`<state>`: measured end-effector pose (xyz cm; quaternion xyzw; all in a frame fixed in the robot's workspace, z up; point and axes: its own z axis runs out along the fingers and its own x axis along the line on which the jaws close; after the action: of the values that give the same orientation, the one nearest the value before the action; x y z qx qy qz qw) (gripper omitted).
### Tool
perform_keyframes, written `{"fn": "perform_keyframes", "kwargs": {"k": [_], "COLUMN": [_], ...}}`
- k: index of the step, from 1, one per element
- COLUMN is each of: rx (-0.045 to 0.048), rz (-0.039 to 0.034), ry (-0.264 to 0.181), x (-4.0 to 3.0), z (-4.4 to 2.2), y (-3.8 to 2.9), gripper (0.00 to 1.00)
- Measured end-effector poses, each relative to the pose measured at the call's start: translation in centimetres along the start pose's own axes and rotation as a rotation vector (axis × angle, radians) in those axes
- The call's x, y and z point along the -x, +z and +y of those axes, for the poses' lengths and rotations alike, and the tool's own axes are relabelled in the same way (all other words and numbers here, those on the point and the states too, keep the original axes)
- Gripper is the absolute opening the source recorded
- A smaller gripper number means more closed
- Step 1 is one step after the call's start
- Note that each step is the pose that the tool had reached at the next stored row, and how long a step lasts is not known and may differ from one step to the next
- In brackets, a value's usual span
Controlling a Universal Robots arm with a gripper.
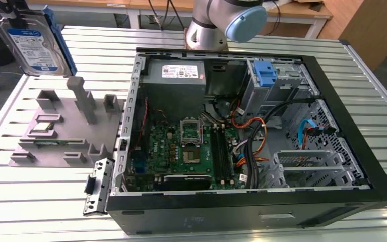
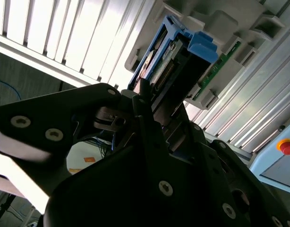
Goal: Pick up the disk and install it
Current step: 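Pick up the disk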
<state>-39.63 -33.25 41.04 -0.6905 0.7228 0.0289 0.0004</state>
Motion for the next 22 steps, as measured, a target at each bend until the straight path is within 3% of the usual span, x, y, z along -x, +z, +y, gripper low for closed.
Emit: {"fn": "perform_keyframes", "kwargs": {"k": [22], "rx": [0.0001], "rz": [-0.003], "ry": [0.0], "x": [0.03], "z": [0.03], "y": [-0.65], "gripper": [0.35]}}
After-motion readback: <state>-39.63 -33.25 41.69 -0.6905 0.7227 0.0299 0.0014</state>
